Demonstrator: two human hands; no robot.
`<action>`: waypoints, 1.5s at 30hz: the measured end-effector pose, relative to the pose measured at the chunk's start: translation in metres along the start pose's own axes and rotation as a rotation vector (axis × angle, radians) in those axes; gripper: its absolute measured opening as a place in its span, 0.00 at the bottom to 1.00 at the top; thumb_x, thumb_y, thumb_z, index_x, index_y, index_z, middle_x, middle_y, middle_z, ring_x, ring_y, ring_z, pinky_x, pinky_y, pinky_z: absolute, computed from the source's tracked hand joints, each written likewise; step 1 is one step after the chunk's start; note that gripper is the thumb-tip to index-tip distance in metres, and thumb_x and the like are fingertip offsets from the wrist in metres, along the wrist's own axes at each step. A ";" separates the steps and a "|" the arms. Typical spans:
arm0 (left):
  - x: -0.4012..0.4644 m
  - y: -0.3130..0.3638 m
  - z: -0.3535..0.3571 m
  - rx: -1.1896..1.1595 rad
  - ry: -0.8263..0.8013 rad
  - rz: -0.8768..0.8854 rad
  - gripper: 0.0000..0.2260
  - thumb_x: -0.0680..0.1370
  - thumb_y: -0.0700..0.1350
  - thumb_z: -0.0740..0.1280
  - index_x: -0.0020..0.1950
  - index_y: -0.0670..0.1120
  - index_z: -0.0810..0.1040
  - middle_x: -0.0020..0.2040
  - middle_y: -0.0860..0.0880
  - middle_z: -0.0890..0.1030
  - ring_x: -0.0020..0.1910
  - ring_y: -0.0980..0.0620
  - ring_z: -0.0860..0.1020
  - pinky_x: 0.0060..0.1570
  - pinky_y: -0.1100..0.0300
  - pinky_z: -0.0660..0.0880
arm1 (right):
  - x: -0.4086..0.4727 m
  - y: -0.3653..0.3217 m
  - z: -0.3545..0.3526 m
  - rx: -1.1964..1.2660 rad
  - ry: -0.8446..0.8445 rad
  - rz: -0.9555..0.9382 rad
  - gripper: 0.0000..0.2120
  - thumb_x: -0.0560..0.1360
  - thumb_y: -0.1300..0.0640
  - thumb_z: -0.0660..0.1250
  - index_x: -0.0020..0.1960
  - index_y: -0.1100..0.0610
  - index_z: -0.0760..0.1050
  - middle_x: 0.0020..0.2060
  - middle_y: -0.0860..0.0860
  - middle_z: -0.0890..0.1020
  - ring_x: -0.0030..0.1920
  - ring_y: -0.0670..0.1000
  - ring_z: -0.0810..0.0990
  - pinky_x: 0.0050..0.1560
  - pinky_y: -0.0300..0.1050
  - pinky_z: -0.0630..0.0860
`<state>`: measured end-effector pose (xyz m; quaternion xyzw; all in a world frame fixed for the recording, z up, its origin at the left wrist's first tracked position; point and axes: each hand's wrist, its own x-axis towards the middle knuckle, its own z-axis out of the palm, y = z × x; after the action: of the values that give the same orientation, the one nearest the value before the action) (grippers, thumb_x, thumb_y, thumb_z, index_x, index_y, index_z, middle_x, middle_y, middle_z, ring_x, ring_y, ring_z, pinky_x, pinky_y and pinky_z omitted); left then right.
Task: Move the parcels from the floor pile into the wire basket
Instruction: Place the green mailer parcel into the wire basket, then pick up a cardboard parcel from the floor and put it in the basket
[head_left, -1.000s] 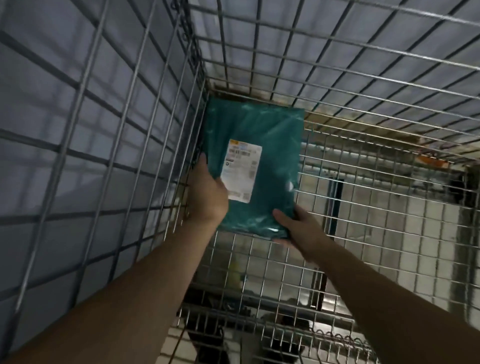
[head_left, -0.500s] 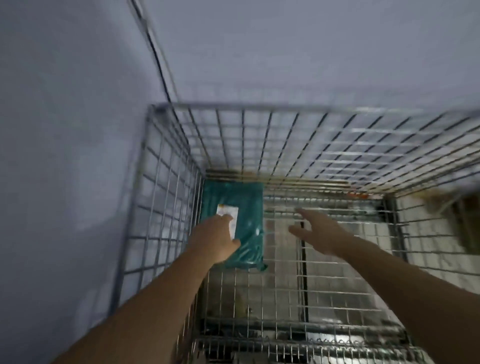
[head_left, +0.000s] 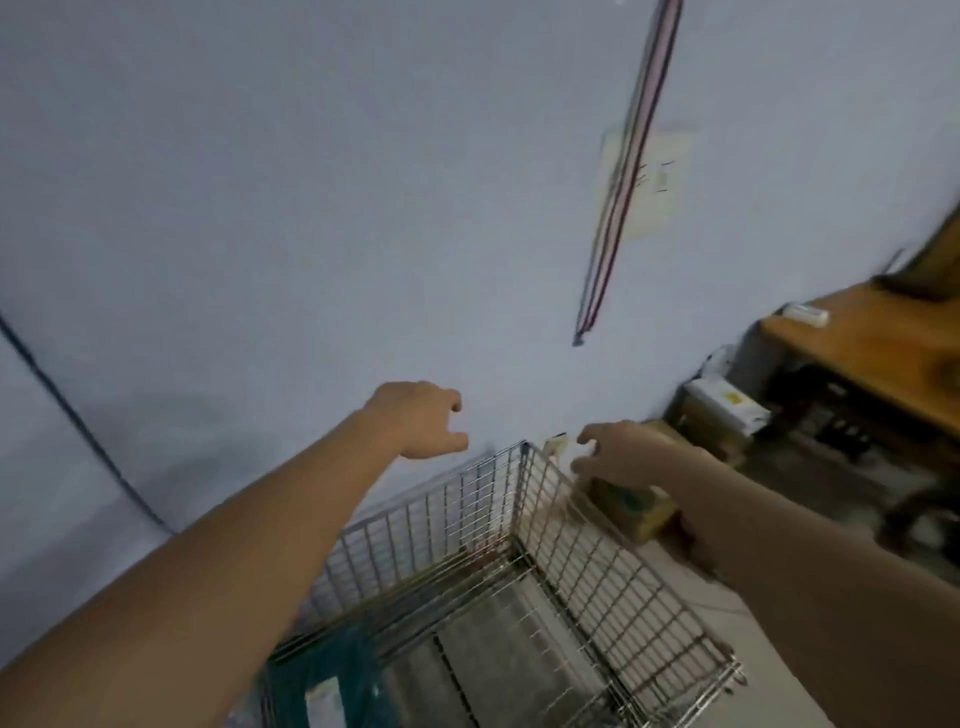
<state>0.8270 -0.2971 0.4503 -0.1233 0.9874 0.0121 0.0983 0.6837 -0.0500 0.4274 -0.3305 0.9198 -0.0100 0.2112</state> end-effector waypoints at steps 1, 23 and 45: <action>0.002 0.028 -0.021 0.003 0.017 0.041 0.28 0.79 0.66 0.61 0.76 0.56 0.70 0.67 0.50 0.79 0.64 0.47 0.78 0.59 0.51 0.77 | -0.023 0.020 -0.017 0.028 0.021 0.023 0.28 0.81 0.38 0.64 0.76 0.49 0.69 0.69 0.52 0.78 0.65 0.56 0.78 0.65 0.52 0.76; 0.102 0.544 -0.066 -0.112 0.092 0.333 0.22 0.79 0.64 0.64 0.70 0.56 0.75 0.63 0.52 0.81 0.54 0.51 0.79 0.56 0.50 0.80 | -0.253 0.481 -0.072 0.094 0.228 0.351 0.33 0.79 0.32 0.63 0.78 0.48 0.67 0.65 0.51 0.79 0.59 0.53 0.79 0.57 0.46 0.78; 0.438 0.622 -0.027 -0.124 -0.074 0.067 0.20 0.80 0.63 0.62 0.67 0.55 0.76 0.59 0.52 0.81 0.55 0.50 0.79 0.53 0.51 0.78 | 0.059 0.718 -0.149 0.027 0.034 0.087 0.29 0.81 0.36 0.63 0.77 0.49 0.68 0.60 0.50 0.81 0.54 0.50 0.81 0.59 0.50 0.81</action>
<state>0.2526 0.1993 0.3906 -0.0956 0.9840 0.0810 0.1266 0.1505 0.4570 0.4268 -0.2871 0.9365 -0.0188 0.2003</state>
